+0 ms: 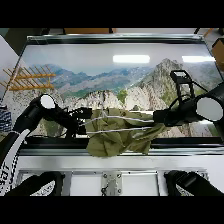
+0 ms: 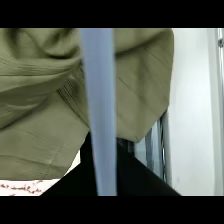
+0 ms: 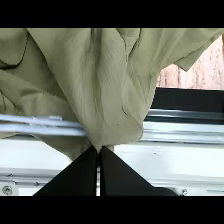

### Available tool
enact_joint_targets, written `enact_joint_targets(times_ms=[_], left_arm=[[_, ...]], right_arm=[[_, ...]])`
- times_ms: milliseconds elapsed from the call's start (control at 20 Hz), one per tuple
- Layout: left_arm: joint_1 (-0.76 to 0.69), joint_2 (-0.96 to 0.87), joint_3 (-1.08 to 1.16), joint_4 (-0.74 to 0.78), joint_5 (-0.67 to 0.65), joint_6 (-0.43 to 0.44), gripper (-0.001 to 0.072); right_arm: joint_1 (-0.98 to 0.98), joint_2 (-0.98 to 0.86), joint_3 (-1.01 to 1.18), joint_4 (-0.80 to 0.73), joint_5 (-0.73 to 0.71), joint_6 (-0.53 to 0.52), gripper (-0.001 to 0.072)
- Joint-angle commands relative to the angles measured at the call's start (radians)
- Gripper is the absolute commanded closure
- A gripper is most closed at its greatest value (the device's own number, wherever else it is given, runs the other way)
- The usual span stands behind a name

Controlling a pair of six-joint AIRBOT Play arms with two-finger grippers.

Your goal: Fold the clothes and pants, and hang the long-sleeved shirts on hangers.

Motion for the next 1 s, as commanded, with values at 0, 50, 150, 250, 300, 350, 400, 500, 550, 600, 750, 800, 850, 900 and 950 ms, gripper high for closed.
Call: enact_joint_targets(times_ms=[0,50,150,250,300,350,400,500,550,600,750,800,850,900,950], left_arm=[[0.043,-0.006,-0.001,-0.056,0.000,-0.008,0.0698],[0.044,-0.006,-0.001,-0.053,-0.008,-0.007,0.0698],[0.031,-0.006,-0.001,-0.041,-0.026,-0.007,0.0698],[0.008,-0.006,-0.001,-0.041,-0.021,-0.002,0.0698],[-0.005,-0.006,-0.001,-0.041,-0.019,0.005,0.0698],[-0.018,-0.006,-0.001,-0.040,-0.015,0.005,0.0698],[-0.027,-0.006,-0.001,-0.042,-0.006,0.005,0.0698],[-0.038,-0.006,-0.001,-0.045,0.013,0.005,0.0698],[-0.038,-0.006,-0.001,-0.053,0.016,0.005,0.0698],[-0.038,-0.006,-0.001,-0.053,0.018,0.005,0.0698],[-0.038,-0.006,-0.001,-0.053,0.018,0.005,0.0698],[-0.038,-0.006,-0.001,-0.053,0.018,0.004,0.0698],[-0.038,-0.006,-0.001,-0.053,0.018,0.004,0.0698],[-0.038,-0.006,-0.001,-0.053,0.018,0.004,0.0698],[-0.038,-0.006,-0.001,-0.053,0.019,0.004,0.0698]], right_arm=[[-0.001,0.007,0.002,0.003,0.021,-0.004,0.0697],[0.000,0.010,0.002,0.003,0.020,-0.004,0.0697],[0.000,0.013,0.003,0.002,0.005,-0.003,0.0697],[0.000,0.013,0.012,-0.001,-0.016,-0.003,0.0698],[0.000,0.013,0.021,-0.002,-0.026,-0.003,0.0697],[-0.001,0.013,0.031,-0.005,-0.037,-0.003,0.0698],[-0.001,0.013,0.042,-0.004,-0.051,-0.003,0.0698],[0.000,0.013,0.057,0.000,-0.070,-0.004,0.0698],[0.000,0.013,0.058,0.000,-0.071,-0.005,0.0698],[0.000,0.013,0.058,0.004,-0.072,-0.018,0.0698],[0.001,0.013,0.058,0.083,-0.116,-0.046,0.0698],[0.001,0.013,0.058,0.112,-0.140,-0.059,0.0698],[0.001,0.012,0.058,0.140,-0.161,-0.060,0.0698],[0.001,0.011,0.058,0.175,-0.181,-0.060,0.0698],[0.001,0.010,0.058,0.211,-0.197,-0.060,0.0699]])
